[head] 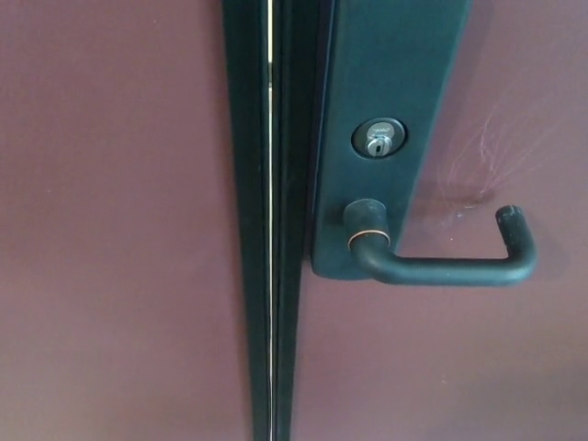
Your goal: The robot walks towards the door handle and put its right hand on it and twist the handle
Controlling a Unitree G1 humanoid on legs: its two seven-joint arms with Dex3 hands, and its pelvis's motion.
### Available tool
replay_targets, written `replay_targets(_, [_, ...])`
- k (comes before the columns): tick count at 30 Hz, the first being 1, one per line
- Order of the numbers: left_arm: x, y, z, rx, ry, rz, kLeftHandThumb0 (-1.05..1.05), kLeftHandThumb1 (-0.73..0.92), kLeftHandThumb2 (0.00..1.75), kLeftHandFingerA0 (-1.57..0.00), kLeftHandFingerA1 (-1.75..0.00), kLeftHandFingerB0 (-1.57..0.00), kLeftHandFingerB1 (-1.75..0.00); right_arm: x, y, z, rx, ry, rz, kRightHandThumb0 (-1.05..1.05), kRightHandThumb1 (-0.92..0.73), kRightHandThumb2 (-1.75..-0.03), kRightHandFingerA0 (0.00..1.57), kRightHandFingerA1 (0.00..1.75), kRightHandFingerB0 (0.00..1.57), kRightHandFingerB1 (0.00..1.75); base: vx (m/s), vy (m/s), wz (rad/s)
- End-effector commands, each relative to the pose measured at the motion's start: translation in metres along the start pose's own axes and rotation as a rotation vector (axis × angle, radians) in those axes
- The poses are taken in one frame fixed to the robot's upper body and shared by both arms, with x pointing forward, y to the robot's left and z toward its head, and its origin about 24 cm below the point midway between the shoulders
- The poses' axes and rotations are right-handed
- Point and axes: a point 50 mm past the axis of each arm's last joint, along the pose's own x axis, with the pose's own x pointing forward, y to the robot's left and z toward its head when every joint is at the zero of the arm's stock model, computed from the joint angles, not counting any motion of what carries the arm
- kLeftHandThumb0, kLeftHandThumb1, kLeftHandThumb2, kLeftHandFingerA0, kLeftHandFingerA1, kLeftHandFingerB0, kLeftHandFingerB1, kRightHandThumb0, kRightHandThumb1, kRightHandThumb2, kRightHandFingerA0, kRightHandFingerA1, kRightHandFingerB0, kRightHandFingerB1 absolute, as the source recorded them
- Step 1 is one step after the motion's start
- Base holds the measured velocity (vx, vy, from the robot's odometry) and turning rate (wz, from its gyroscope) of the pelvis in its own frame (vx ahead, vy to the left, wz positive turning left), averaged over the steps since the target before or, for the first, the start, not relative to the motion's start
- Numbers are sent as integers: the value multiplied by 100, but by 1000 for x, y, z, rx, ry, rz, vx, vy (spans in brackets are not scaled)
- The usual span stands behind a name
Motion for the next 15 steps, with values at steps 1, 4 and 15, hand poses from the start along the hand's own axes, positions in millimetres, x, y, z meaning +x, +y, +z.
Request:
replay_targets(1, [-1,3,4,-16,-45,-14,-14,73,63,-45,-44,-32,-37,-40,-45,47,235,-444,-113,-27,-61,-58,55,44,50,40,0,0,0])
replay_targets(4, [-3,6,4,-17,-54,-11,-15,73,62,-44,-43,-33,-37,-73,-69,72,213,-591,-114,-29,-60,-58,53,43,50,40,0,0,0])
replay_targets(15, [-3,6,0,-36,-34,4,-13,73,61,-47,-43,-33,-36,-148,-120,122,317,-932,-258,-30,-58,-56,55,49,54,44,0,0,0])
